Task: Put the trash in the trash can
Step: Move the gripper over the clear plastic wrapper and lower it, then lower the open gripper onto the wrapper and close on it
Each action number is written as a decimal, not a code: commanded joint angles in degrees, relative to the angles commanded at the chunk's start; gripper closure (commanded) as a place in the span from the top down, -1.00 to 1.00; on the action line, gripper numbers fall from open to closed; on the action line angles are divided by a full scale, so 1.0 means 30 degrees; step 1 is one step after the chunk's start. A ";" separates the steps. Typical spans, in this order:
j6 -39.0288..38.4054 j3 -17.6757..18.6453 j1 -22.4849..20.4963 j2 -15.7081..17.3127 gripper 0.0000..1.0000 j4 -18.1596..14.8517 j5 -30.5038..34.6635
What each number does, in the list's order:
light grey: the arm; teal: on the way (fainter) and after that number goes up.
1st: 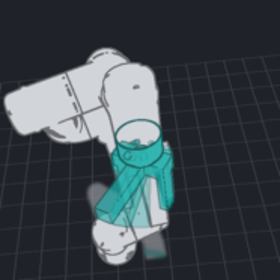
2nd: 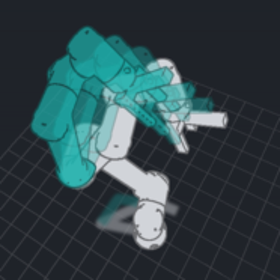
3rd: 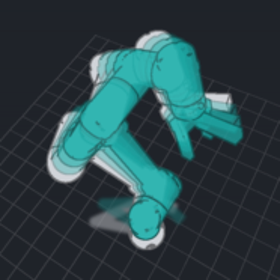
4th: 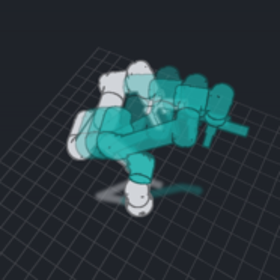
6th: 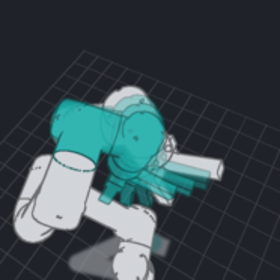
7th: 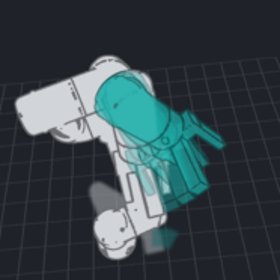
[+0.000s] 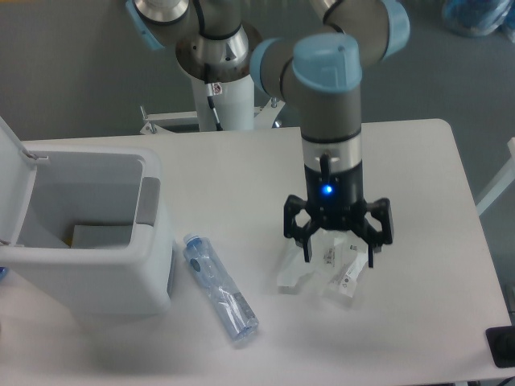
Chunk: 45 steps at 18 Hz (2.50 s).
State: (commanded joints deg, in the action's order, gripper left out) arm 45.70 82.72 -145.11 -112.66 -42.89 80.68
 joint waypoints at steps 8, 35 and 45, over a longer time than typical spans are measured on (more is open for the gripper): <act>0.1178 0.1484 -0.0760 -0.0211 1.00 -0.0002 0.1430; -0.0614 0.3773 -0.2842 -0.2641 1.00 -0.2228 0.1963; -0.0614 0.3363 -0.2695 -0.2934 1.00 -0.2258 -0.0260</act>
State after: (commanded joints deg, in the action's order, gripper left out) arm 43.86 92.81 -153.19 -121.46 -49.66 79.91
